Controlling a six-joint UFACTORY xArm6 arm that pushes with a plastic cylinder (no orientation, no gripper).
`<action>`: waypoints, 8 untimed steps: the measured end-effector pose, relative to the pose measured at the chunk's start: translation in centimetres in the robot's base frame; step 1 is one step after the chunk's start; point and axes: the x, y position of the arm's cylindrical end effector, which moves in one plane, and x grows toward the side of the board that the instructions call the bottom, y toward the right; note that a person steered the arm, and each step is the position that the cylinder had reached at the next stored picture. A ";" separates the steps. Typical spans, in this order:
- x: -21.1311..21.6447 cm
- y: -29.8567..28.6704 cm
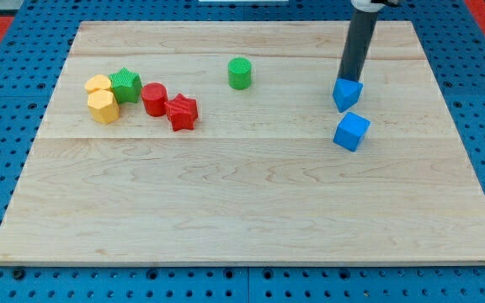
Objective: Move the red circle away from the green star
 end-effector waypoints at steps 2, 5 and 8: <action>5.8 -2.2; -0.2 -8.4; -5.8 -26.1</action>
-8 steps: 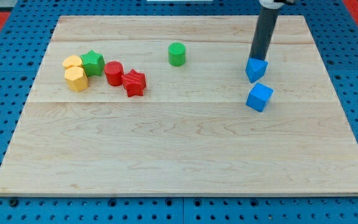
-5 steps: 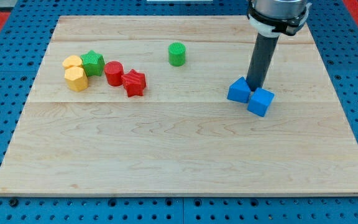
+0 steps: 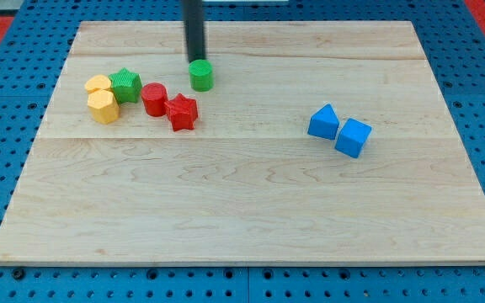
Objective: Move the red circle away from the green star
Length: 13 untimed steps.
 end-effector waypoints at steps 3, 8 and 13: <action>1.3 -6.1; 7.2 -6.5; 14.6 10.9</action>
